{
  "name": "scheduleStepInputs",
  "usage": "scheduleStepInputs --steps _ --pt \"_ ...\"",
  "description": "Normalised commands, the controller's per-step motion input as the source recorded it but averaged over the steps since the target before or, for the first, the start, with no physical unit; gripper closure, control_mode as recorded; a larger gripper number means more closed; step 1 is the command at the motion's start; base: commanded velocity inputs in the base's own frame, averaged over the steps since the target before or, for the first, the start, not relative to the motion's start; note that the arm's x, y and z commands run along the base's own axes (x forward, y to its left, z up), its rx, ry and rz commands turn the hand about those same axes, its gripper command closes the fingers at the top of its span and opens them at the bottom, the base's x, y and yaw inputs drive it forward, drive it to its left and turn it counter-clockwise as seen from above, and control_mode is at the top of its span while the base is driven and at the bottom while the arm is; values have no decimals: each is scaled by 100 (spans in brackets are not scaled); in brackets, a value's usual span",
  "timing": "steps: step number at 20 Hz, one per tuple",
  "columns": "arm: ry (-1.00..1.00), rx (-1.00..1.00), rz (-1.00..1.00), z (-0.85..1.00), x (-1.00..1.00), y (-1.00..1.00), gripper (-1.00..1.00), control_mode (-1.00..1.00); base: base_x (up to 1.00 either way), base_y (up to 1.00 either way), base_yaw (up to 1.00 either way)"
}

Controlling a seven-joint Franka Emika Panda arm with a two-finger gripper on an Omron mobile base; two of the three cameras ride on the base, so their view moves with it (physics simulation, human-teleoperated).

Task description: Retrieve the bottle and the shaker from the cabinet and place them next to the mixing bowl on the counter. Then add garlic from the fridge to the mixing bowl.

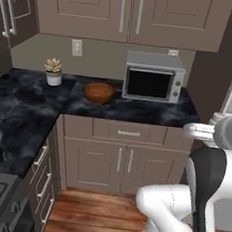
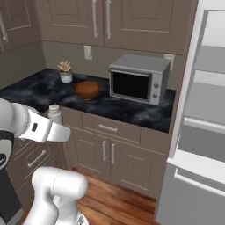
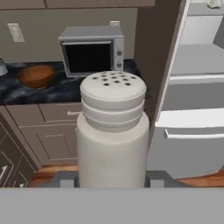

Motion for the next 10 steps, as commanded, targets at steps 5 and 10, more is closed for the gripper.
scheduleStepInputs --steps 5,10 --pt "0 0 0 0 0 0 100 100 75 35 -4" --pt "0 0 0 0 0 0 100 100 72 35 0"
